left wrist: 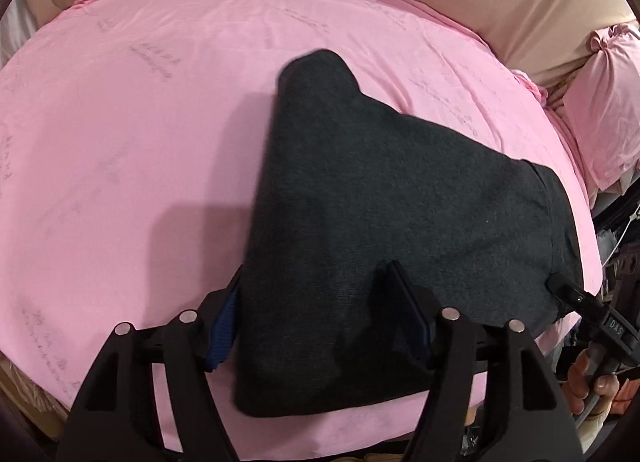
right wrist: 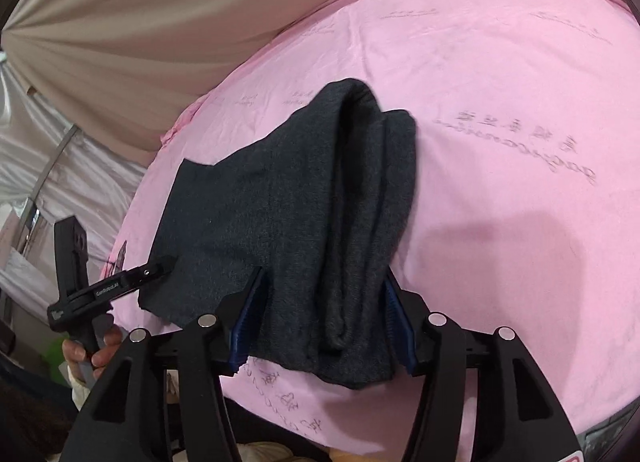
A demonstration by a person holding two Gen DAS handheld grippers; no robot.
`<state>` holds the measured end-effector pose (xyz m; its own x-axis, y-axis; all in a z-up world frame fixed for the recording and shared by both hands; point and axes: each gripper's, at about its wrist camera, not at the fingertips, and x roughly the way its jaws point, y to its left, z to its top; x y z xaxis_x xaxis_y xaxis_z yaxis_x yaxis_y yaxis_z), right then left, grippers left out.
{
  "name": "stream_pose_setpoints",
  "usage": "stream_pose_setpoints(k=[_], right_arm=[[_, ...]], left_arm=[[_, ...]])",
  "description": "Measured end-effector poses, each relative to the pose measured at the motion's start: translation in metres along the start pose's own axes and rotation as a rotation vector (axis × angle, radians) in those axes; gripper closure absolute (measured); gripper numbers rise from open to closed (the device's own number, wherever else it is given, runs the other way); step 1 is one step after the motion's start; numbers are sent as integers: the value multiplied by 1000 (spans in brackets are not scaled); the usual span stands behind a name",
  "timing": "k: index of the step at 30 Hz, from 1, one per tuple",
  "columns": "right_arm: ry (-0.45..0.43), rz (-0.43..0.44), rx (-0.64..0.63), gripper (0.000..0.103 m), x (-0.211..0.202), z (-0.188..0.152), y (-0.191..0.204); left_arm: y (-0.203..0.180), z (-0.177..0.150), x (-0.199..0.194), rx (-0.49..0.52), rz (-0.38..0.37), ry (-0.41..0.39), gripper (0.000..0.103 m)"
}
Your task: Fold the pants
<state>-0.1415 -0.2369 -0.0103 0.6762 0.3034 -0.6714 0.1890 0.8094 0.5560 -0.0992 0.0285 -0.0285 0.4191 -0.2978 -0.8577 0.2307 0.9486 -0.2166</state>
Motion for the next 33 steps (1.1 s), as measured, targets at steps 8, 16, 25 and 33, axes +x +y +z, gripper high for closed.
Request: stream_pose_setpoints(k=[8, 16, 25, 33], right_arm=[[-41, 20, -10, 42, 14, -1, 8], [-78, 30, 18, 70, 13, -1, 7], [-104, 2, -40, 73, -19, -5, 41], [-251, 31, -188, 74, -97, -9, 97]], left_arm=[[-15, 11, 12, 13, 45, -33, 26], [-19, 12, 2, 29, 82, -78, 75], [-34, 11, -54, 85, 41, -165, 83], [-56, 6, -135, 170, -46, -307, 83]])
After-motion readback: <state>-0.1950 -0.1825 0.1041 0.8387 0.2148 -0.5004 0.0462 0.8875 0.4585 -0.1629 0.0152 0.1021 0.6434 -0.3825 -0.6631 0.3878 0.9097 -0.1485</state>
